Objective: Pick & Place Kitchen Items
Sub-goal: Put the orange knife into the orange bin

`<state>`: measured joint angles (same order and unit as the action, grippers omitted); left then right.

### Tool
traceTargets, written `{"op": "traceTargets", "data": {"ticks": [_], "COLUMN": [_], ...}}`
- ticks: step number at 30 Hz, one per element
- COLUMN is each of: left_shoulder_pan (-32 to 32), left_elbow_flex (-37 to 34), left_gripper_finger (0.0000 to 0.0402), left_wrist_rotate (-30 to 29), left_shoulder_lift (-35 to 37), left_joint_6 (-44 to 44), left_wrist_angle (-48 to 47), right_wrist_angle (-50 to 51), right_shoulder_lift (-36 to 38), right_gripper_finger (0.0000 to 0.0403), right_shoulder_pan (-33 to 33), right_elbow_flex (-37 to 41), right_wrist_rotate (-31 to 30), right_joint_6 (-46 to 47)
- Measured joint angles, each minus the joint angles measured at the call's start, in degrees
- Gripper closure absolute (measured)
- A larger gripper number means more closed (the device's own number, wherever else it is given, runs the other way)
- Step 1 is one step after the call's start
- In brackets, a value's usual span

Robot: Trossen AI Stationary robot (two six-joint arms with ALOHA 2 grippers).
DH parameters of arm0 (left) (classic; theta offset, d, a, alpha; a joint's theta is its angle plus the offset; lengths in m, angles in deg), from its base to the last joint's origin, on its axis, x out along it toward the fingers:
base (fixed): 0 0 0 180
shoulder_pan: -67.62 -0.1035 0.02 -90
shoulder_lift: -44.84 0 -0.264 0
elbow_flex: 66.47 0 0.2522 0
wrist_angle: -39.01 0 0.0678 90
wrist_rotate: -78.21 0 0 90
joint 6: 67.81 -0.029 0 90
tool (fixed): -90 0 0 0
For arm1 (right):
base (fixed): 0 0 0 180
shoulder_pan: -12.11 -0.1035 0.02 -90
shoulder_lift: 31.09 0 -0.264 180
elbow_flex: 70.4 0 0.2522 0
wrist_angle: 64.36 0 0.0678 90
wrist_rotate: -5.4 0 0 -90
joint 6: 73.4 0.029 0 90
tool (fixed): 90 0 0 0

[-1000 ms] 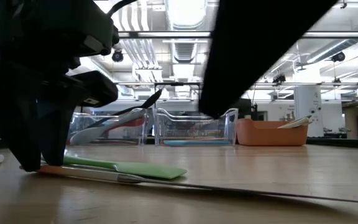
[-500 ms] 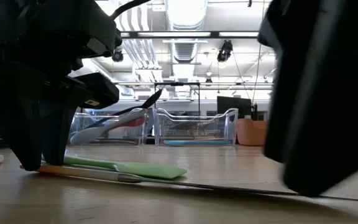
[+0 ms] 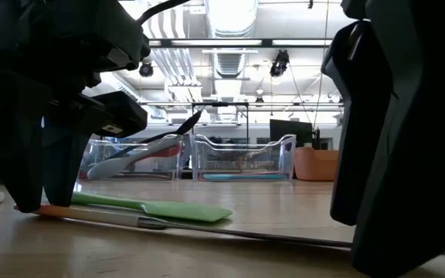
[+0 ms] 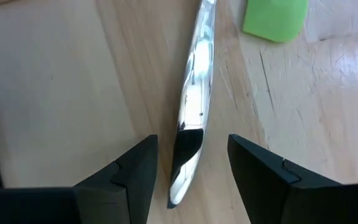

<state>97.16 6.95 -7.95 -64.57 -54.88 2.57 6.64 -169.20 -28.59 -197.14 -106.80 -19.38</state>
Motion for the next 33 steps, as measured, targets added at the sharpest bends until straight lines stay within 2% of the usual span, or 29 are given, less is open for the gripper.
{"op": "traceTargets", "data": {"ticks": [20, 33], "left_shoulder_pan": [-0.6, -1.0], "left_elbow_flex": [0.0, 0.0], "left_gripper_finger": [0.0329, 0.0329], "left_wrist_rotate": [2.8, 4.2], "left_shoulder_lift": [0.0, 0.0], "left_joint_6": [-1.0, -1.5], "left_wrist_angle": [0.8, 1.3], "right_wrist_angle": [-3.8, -4.2], "right_shoulder_lift": [0.2, 0.2], "right_gripper_finger": [0.0221, 0.0331], "right_shoulder_pan": [1.7, 2.4], "right_elbow_flex": [3.2, 3.3], "right_wrist_rotate": [0.0, 1.4], "right_joint_6": [-2.0, -4.3]}}
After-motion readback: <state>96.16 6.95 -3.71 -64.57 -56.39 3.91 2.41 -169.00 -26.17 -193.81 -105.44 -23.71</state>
